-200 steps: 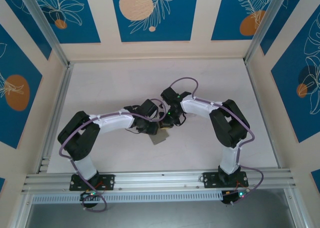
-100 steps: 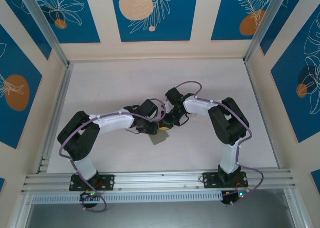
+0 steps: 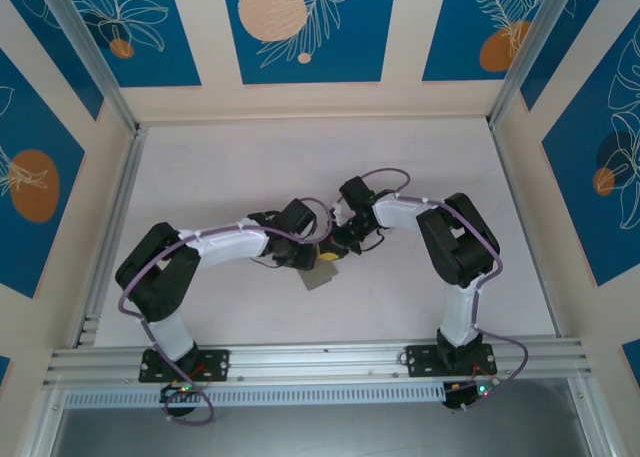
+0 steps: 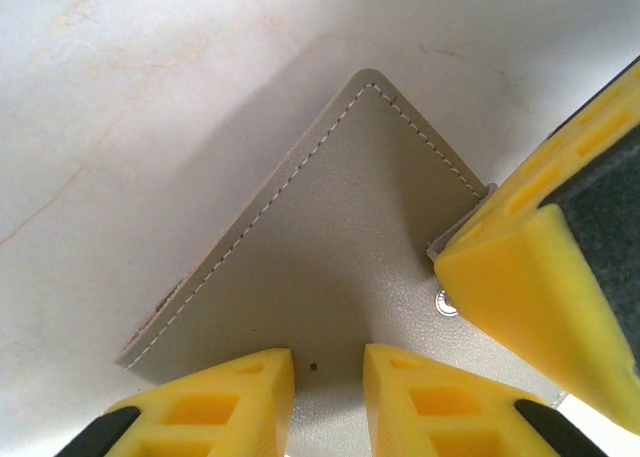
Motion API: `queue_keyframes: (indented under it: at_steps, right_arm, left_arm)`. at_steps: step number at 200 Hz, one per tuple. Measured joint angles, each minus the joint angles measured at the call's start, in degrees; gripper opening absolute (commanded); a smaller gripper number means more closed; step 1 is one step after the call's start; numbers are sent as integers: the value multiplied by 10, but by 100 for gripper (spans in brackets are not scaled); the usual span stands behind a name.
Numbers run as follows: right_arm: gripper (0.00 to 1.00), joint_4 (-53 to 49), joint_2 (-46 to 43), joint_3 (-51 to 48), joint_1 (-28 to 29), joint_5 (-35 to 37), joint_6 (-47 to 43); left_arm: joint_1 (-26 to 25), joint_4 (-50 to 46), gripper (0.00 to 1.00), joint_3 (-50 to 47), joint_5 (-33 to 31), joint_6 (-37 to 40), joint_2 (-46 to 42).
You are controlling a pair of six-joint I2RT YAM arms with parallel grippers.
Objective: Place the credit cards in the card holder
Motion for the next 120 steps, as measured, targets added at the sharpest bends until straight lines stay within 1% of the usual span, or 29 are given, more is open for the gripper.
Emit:
queue_keyframes:
  at_steps: [62,120]
  right_arm:
    - [0,10,9,-1,-3,-18,2]
    - [0,2,13,4,-1,-13,-1]
  left_arm:
    - [0,2,26,-1,0,0,0]
    - [0,2,26,-1,0,0,0]
